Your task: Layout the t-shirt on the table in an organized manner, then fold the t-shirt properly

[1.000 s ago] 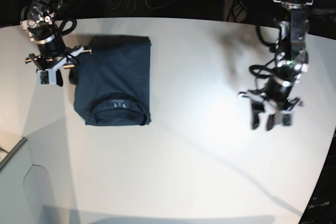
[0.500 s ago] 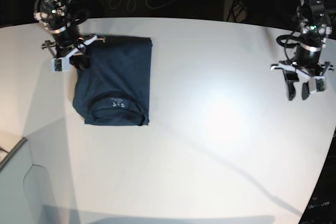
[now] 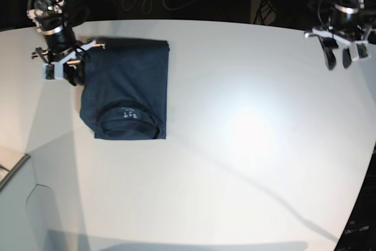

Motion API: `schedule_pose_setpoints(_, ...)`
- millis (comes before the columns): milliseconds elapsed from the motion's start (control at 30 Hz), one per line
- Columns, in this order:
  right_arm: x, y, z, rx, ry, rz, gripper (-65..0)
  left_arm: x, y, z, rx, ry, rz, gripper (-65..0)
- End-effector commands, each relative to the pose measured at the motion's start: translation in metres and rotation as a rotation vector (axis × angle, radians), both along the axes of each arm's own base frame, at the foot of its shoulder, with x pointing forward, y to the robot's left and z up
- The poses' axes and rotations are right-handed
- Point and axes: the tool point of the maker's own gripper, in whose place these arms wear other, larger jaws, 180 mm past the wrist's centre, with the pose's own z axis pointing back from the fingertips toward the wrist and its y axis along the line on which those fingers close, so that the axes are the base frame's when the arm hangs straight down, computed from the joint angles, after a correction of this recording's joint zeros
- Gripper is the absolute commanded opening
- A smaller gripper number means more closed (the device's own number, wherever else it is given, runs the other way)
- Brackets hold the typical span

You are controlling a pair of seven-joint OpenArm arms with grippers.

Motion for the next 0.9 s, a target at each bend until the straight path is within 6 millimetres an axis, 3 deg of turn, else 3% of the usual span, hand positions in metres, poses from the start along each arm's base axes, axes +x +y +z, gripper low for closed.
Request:
schedule_pose_setpoints(0,0.0,0.001,0.017,0.02,-0.064,-0.004,-56.1,-0.008,-0.006,0.006,-0.005,0.001,-0.01,-41.6)
schedule_pose_setpoints(100,-0.026,-0.007,0.03,0.019,-0.068,-0.041,-56.1,-0.046,-0.018,-0.004,-0.034,0.123,0.019,-52.3)
schedule_pose_setpoints(167,-0.049,-0.007,0.027,0.017,-0.029,-0.054,-56.1,-0.072,-0.029,-0.015,-0.071,0.213,0.046,-64.0)
schedule_pose_setpoints(200,-0.061,-0.007,0.024,0.016,-0.003,-0.057,-56.4,-0.085,-0.033,-0.021,-0.086,0.258,0.058,-65.0)
schedule_pose_setpoints(367,-0.126,-0.006,0.001,0.012,0.166,-0.055,-56.9,-0.135,-0.049,-0.044,-0.152,0.411,0.108,-65.0)
schedule_pose_setpoints(533,-0.166,-0.002,-0.014,0.067,0.295,-0.08,-65.0,-0.167,-0.051,-0.081,-0.205,0.518,0.145,-65.0)
schedule_pose_setpoints(667,-0.189,0.002,-0.038,0.11,0.393,-0.101,-65.0,-0.178,-0.046,-0.115,-0.239,0.586,0.16,-65.0)
schedule_pose_setpoints(867,-0.215,0.002,-0.089,0.19,0.518,-0.134,-65.0,-0.184,-0.058,-0.176,-0.297,0.734,0.065,-65.0)
